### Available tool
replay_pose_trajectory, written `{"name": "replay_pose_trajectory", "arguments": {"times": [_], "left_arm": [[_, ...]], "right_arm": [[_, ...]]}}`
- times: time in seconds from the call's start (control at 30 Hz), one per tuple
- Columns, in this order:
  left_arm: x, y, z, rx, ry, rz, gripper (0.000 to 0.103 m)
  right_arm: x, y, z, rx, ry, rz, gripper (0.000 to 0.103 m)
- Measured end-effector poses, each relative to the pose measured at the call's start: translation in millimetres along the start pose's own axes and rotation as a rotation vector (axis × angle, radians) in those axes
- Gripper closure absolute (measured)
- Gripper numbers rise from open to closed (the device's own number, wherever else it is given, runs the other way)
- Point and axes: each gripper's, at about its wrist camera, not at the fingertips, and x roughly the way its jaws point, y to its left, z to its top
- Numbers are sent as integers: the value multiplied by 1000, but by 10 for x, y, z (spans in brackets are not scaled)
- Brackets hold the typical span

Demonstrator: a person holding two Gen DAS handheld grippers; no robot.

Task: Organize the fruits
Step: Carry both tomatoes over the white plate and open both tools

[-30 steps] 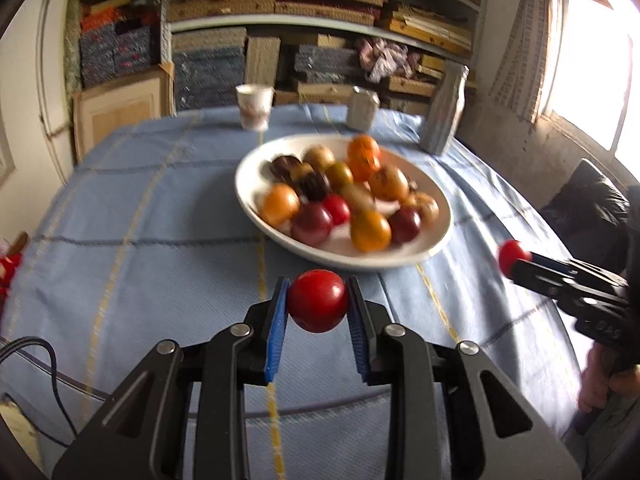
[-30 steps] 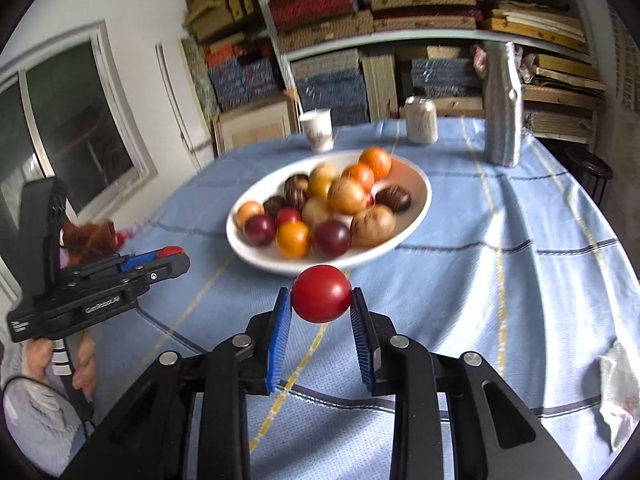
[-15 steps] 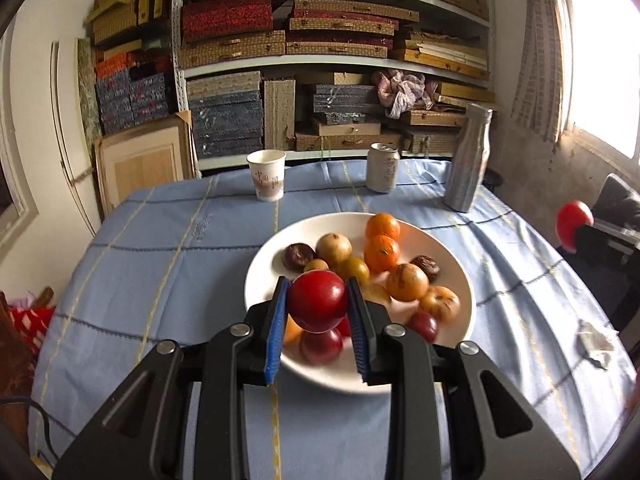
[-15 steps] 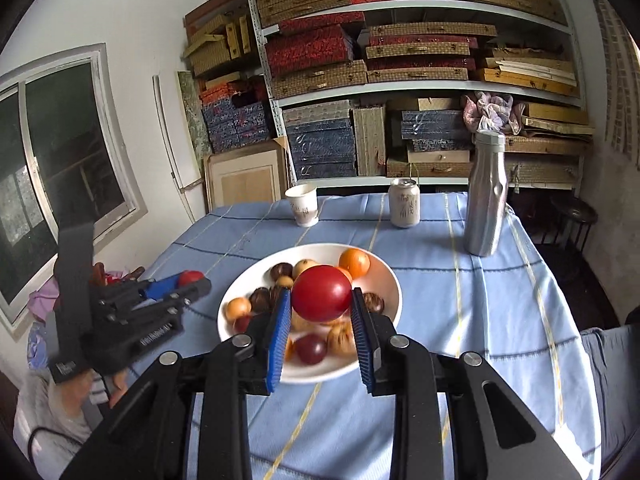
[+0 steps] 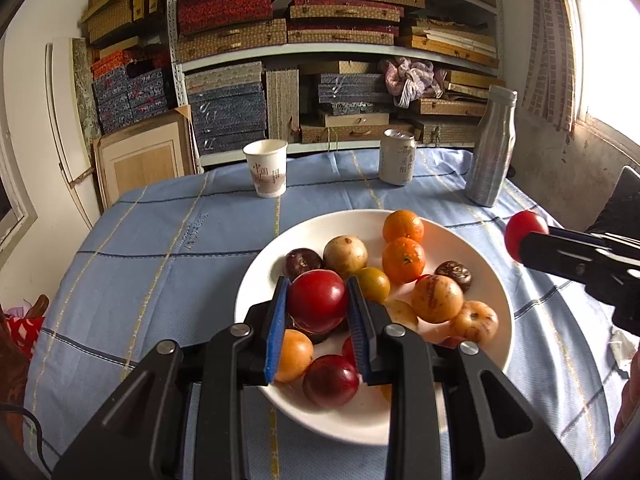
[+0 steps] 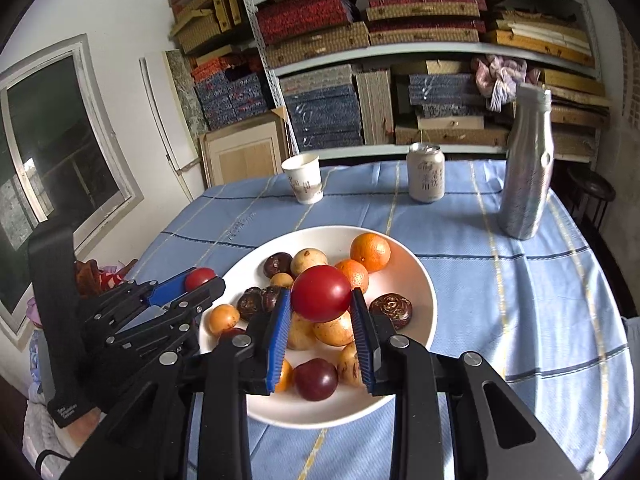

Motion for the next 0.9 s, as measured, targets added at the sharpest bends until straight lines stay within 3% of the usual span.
{"name": "replay_pose_trajectory", "arguments": {"times": [0.47,0.5,0.53,0.63,0.9], "left_arm": [[420,-31,-76,13,51,-8,75],[430,-41,-84,16,52,-5,71],[433,-48,-89,17,50,-1,60],[366,-48,-90,15,18,19,32],[68,-64,-104,21,-18,27,19]], "right_arm": [[513,-113,-83,4,92,-27,71],[548,-111,-98,0,100,-38,70],[564,-113,-108,0,100,-48,69],[564,-107,-121,-6,97,-53,51],[163,38,-114,-35,11,-55,43]]}}
